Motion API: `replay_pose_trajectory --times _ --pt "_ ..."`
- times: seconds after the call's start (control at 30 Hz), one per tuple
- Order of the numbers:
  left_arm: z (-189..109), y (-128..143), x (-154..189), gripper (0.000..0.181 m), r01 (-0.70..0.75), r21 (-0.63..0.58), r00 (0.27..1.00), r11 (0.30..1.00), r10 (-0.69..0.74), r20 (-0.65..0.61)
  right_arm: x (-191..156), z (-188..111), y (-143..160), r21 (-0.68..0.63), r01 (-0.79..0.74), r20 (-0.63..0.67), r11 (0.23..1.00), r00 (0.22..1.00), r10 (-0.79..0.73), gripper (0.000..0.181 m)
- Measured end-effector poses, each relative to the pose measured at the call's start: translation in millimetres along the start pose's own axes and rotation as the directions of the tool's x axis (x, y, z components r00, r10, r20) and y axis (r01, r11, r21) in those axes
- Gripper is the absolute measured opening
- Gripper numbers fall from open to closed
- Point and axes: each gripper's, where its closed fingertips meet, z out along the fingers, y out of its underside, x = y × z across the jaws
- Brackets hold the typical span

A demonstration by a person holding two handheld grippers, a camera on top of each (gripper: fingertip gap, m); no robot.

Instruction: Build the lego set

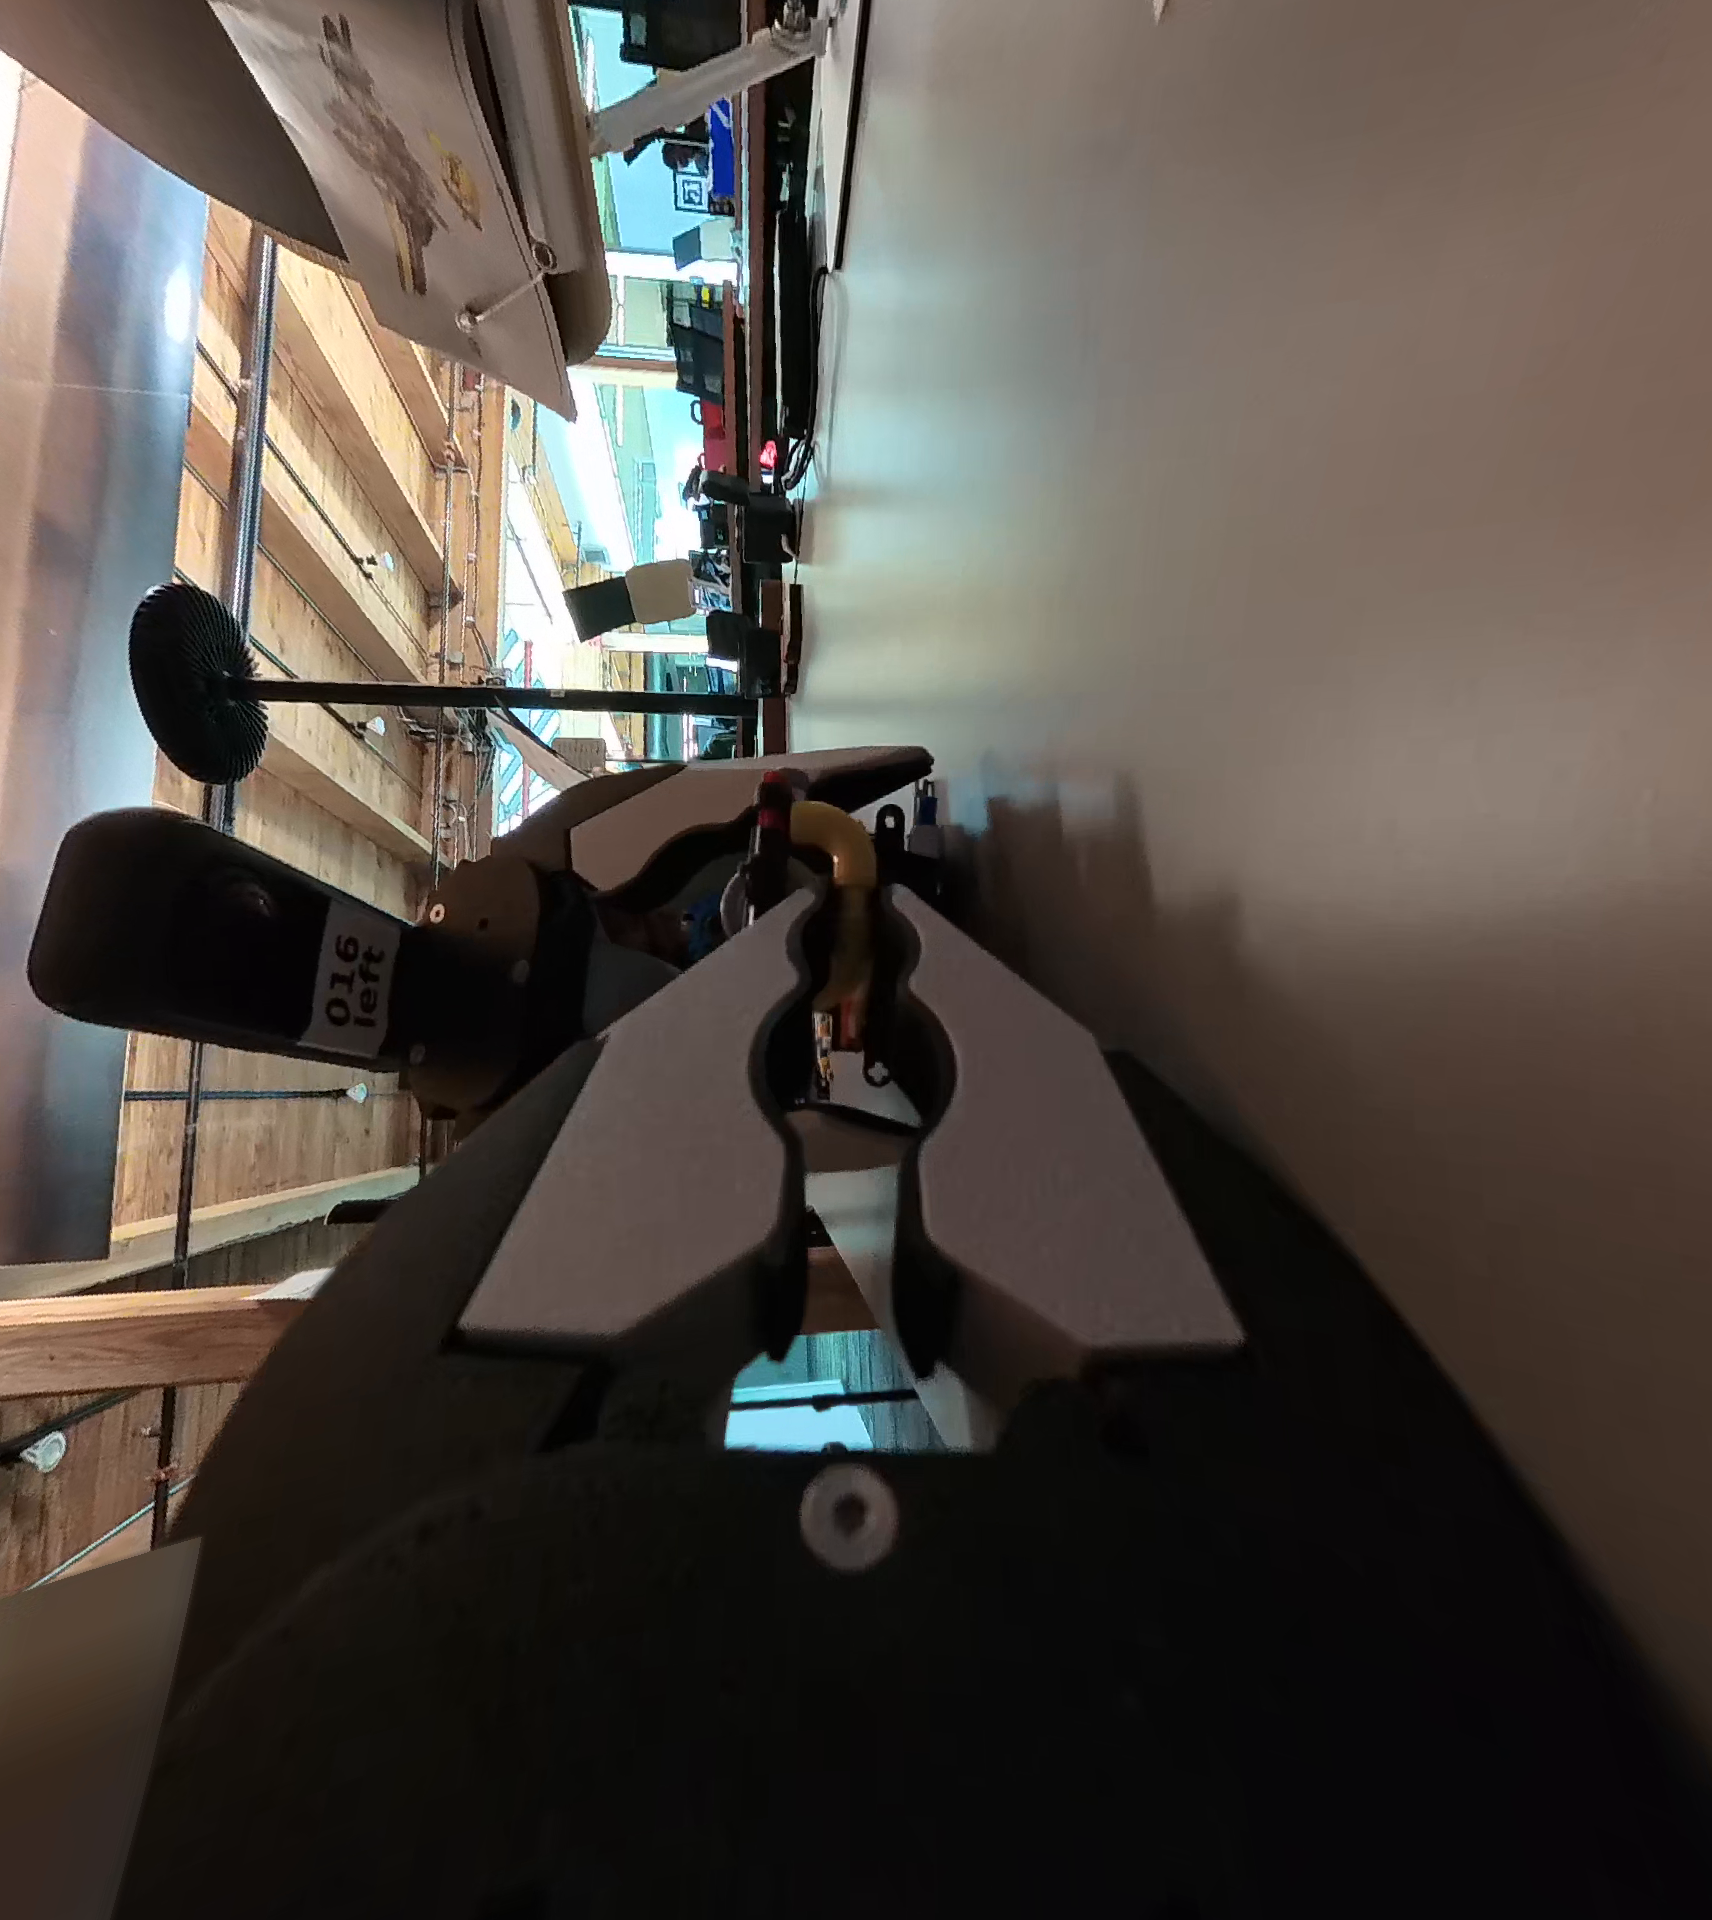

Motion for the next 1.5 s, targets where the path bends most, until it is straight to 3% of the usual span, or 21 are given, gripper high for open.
replay_pose_trajectory --times 0.93,1.03,1.5 --pt "-1.5 -1.5 -6.1 0.064 0.088 0.015 0.995 0.996 -0.089 0.051 0.0 0.3 -2.4 0.058 -0.008 -0.002 0.998 1.000 0.008 0.006" --pt "-1.9 -1.4 -2.9 0.054 0.093 0.019 0.995 0.996 -0.093 0.033 -0.1 0.0 -3.2 0.064 -0.010 -0.001 0.998 1.000 0.010 0.006" --pt "-0.8 -1.8 -6.5 0.061 0.020 0.039 0.998 0.999 -0.022 0.052 0.6 0.3 -2.3 0.041 -0.006 -0.006 0.999 1.000 0.006 0.006"
